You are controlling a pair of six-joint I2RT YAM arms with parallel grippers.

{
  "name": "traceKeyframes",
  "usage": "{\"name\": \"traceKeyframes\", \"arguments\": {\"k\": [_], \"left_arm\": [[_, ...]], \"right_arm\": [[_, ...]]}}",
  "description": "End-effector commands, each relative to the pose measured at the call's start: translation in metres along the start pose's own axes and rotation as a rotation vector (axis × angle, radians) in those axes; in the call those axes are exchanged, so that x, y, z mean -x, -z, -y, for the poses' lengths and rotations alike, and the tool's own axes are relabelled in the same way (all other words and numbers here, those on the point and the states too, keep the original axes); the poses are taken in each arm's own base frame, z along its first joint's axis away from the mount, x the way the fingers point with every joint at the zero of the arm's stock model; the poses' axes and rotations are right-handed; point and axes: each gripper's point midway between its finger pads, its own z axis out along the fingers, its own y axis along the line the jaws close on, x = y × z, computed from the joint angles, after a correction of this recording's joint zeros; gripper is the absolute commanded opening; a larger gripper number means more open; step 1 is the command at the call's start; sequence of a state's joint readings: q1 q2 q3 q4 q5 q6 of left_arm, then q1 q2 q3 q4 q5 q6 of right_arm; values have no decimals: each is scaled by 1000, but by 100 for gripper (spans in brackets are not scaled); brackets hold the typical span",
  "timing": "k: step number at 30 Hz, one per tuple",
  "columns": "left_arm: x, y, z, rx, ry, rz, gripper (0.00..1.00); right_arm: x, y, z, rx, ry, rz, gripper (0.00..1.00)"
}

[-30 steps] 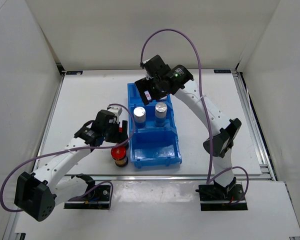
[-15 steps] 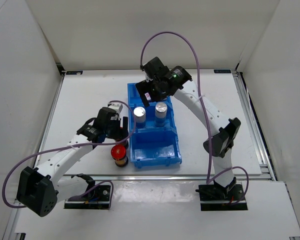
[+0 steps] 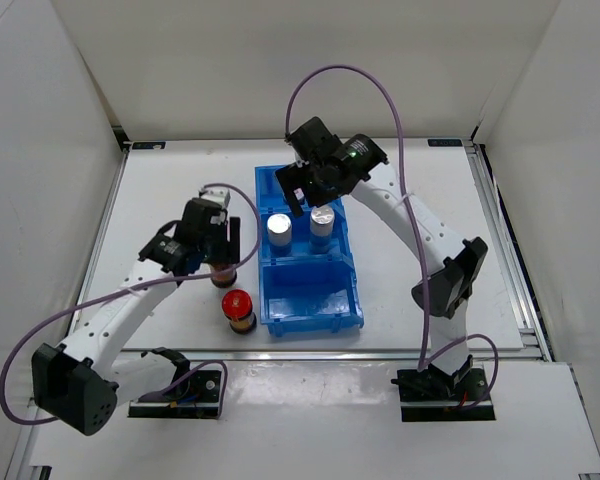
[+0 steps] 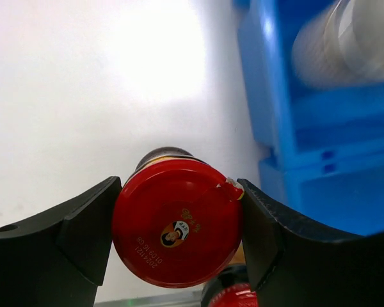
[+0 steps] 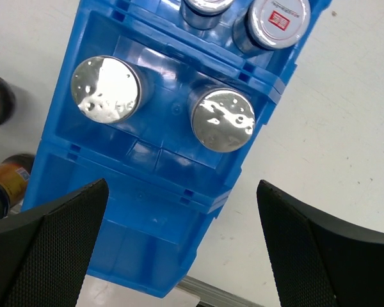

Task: Organize the condiment bottles

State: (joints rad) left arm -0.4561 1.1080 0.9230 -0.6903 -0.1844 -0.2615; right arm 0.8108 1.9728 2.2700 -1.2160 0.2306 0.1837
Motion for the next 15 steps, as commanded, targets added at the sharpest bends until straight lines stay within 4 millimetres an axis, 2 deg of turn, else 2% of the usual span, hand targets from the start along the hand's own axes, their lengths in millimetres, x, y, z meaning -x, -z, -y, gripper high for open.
{"name": "traceKeyframes", "arguments": {"k": [1,3,4,5,6,8,9,10,11,12,13,14,15], "left_arm": [[111,61,-6,42,65,340,11],[133,77,1,22,60,397,11],[153,93,5,13,60,450,11],[159,100,17,-16,38,465,11],[166,109,28,-69,32,489,11],[178,125,54,-173,9,524,11],[179,127,72,-252,-12,526,11],[179,131,84,-304,-16,530,11],[175,133,103,-367,-23,520,11],[169,133,116,-414,-28,507,11],[160,130,135,-461,-36,485,11],[155,132,145,-486,-38,479,11],[151,122,154,-480,-41,458,11]], "right_arm": [[4,35,19,-65,-67,65,100],[-2,42,36,-127,-150,73,100],[-5,45,44,-151,-185,77,100],[-8,48,55,-180,-226,80,100],[-11,60,66,-219,-305,104,100],[-26,64,90,-271,-424,87,100],[-32,78,100,-280,-487,108,100],[-38,81,114,-295,-597,111,100],[-52,87,120,-293,-650,101,100],[-57,89,127,-299,-700,107,100],[-71,92,140,-319,-759,109,100],[-68,92,145,-312,-781,122,100],[-81,93,147,-308,-795,112,100]]}}
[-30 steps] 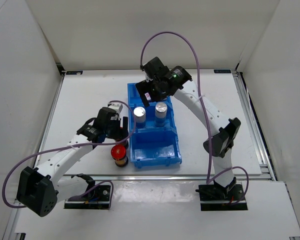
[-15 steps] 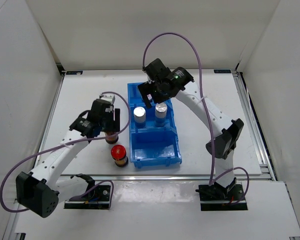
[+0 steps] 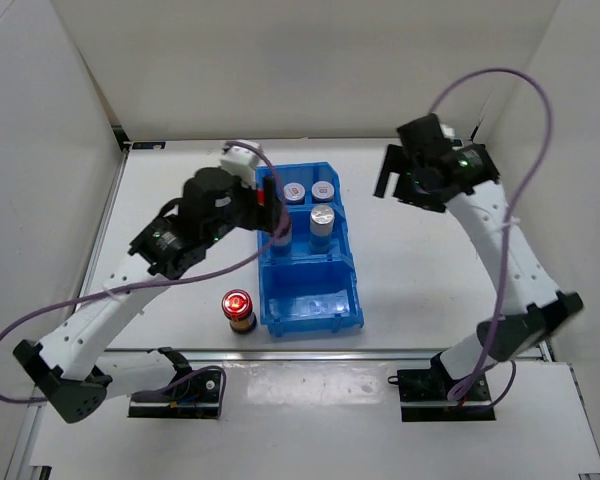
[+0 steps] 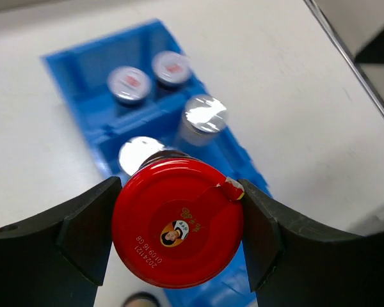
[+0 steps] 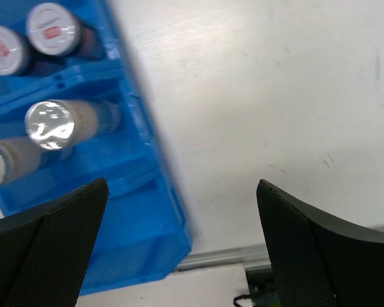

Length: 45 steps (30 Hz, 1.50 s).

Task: Organize the condiment bottles

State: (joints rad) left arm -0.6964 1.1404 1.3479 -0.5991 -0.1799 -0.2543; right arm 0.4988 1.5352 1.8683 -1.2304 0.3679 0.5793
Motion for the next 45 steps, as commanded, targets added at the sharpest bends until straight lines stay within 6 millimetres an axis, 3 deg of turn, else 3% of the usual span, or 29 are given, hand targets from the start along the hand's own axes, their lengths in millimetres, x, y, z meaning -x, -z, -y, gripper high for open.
{"name": "traceKeyframes", "arguments": {"k": [1,3,5,7,10,17,19,21,27,31,32,36,38,41,42,45], "left_arm": [[2,-10,56,-168,28,25,11],[-16,-21,85,-213,-17,-27,11],[-20,-24,107,-244,-68,-31,11],[-32,-37,118,-251,-84,-55,11],[-56,-51,123,-246,-83,-104,11],[-111,-72,142,-259,-140,-124,11],[-131,-82,137,-199,-170,-152,18],[-139,-88,135,-158,-151,-162,19],[-149,-95,152,-225,-225,-159,20],[-157,-94,164,-305,-232,-159,33],[-163,-96,165,-317,-234,-171,42],[-169,-91,161,-327,-232,-171,66],[-173,-89,156,-312,-236,-176,68],[-160,-84,144,-268,-256,-131,72],[-149,-82,137,-237,-277,-97,92],[-124,-76,135,-229,-342,-39,100]], "right_arm": [[-8,6,27,-16,-173,1,100],[-13,4,36,-15,-214,-25,100],[-19,-1,53,-54,-274,-71,100],[-21,-8,62,-70,-307,-108,100],[-26,-15,65,-86,-247,-143,100],[-24,4,66,-37,-148,-126,100],[-35,9,70,-31,-138,-136,100],[-47,8,72,-31,-136,-160,100],[-43,-1,64,-5,-117,-181,100],[-46,6,71,-34,-132,-200,100],[-47,10,72,-33,-133,-198,100],[-63,21,71,11,-149,-209,100],[-69,26,71,26,-161,-209,100],[-74,29,76,19,-161,-202,100],[-74,33,76,30,-164,-180,100],[-76,30,75,48,-157,-170,100]]}}
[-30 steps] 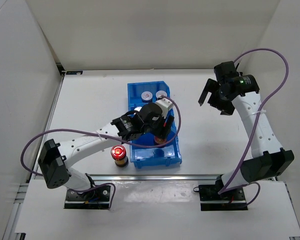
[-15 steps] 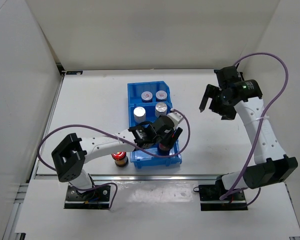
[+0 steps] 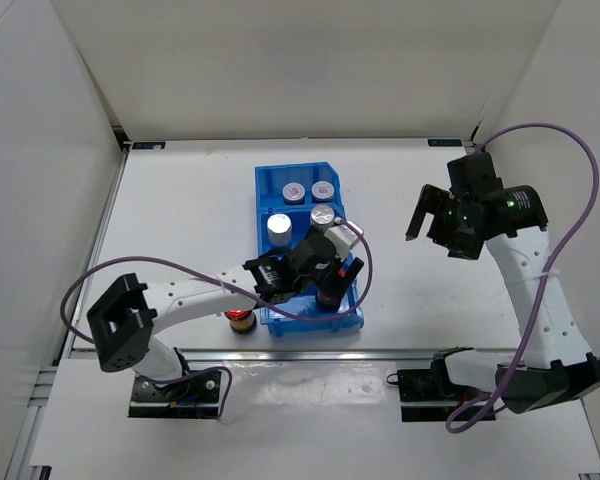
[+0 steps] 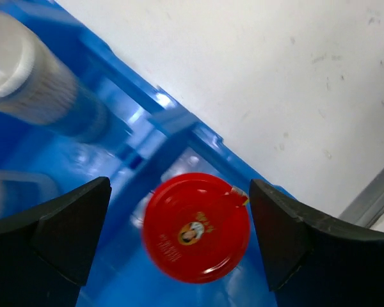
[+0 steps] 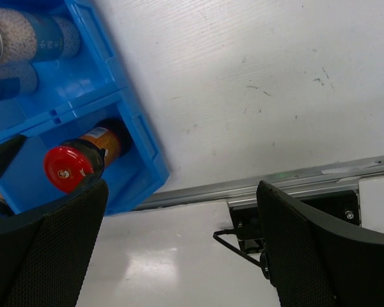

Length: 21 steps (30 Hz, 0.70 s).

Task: Organize the condiment bottles

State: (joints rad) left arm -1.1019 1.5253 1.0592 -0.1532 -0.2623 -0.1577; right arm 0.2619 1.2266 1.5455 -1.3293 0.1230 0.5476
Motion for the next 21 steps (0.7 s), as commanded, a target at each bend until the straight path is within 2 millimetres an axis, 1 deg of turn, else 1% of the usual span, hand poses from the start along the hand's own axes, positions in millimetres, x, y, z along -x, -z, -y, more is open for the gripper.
{"name": "traceKeyframes", "arguments": {"k": [1,2,3,4,5,6,7,8,9,10,11,12,13,14,15,16,17,18,19,20,21], "left_arm": [[76,40,-15,44,-53,209,100],[85,46,-16,44,-63,226,100],[103,59,-19,55,-77,258,100],[113,68,-20,53,-71,277,100],[121,75,-25,77,-72,294,100],[136,87,-30,96,-58,325,100],[140,102,-36,116,1,333,100],[143,113,-51,194,54,344,100],[142,124,-59,229,165,348,100],[141,145,-77,306,243,369,100],[122,153,-84,339,270,317,100],[98,153,-89,362,296,274,100],[89,167,-95,368,408,292,100],[74,168,-100,380,447,273,100],[42,165,-101,391,452,198,100],[34,173,-103,368,527,197,100],[22,175,-100,355,539,170,100],[-2,172,-101,357,540,105,100],[-11,171,-101,359,576,82,100],[-22,170,-99,358,576,49,100],[-36,167,-95,350,563,1,100]], "right_arm": [[0,1,-2,28,-8,16,100],[0,1,-2,28,-8,16,100],[-1,1,-4,36,-8,11,100],[-1,1,-3,36,1,11,100],[2,-2,-5,37,1,13,100],[2,-2,-5,37,1,13,100],[2,-4,-5,37,1,13,100],[1,-4,-7,45,1,8,100],[-1,-6,-6,40,2,0,100],[-1,-6,-6,40,2,0,100],[-2,-8,-7,47,2,-6,100],[-4,-10,-6,43,2,-14,100],[-2,-11,-7,47,11,-6,100],[-2,-11,-7,47,11,-6,100],[-3,-13,-8,52,24,-21,100],[-1,-13,-9,57,39,-13,100],[-2,-16,-11,60,39,-29,100],[-2,-16,-11,60,39,-29,100],[-2,-16,-11,60,39,-29,100],[-6,-19,-10,61,40,-45,100],[-6,-21,-10,57,40,-53,100]]}}
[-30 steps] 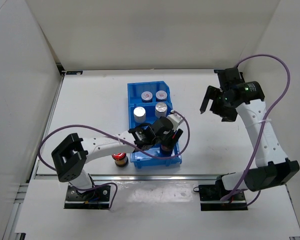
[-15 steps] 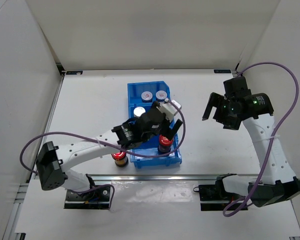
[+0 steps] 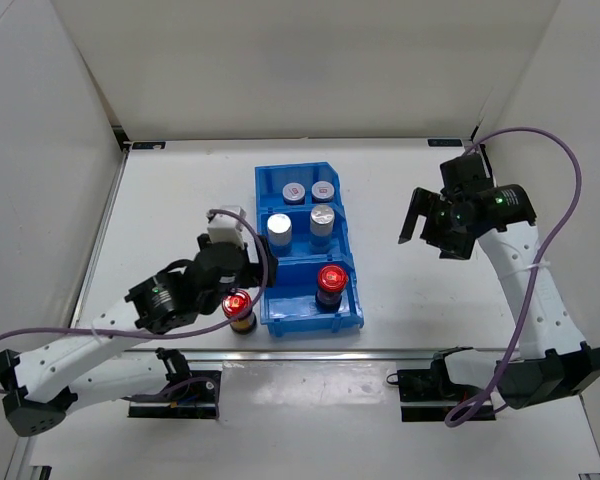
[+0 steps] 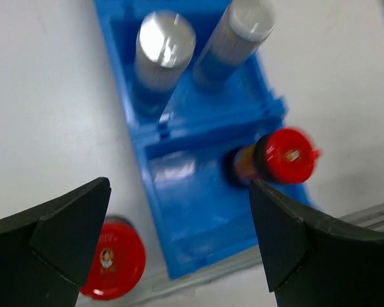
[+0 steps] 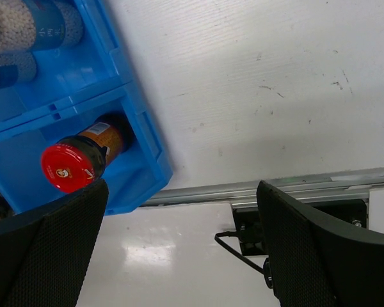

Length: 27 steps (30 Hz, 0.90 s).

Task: Organize the condiment bottles

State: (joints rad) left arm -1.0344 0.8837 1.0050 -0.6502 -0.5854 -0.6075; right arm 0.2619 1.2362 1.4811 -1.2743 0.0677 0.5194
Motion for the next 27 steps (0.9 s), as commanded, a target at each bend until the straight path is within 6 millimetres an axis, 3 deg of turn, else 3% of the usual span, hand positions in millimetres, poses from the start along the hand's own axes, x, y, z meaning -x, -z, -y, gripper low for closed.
{"name": "traceKeyframes", "arguments": {"k": [1,4,11,16,27], "left_arm": [[-70,-3,-25,93,-1,-233,100],[-91,-8,-38,177,-9,-286,100],[-111,-8,-57,245,42,-327,100],[-113,-5,-72,291,72,-317,100],[-114,2,-70,267,83,-333,97]], "right_arm": [[3,-5,-6,32,11,-4,100],[2,-10,-7,30,20,-25,100],[5,-10,-6,23,29,-21,100],[5,-13,-6,18,29,-29,100],[3,-17,-9,25,29,-54,100]]}}
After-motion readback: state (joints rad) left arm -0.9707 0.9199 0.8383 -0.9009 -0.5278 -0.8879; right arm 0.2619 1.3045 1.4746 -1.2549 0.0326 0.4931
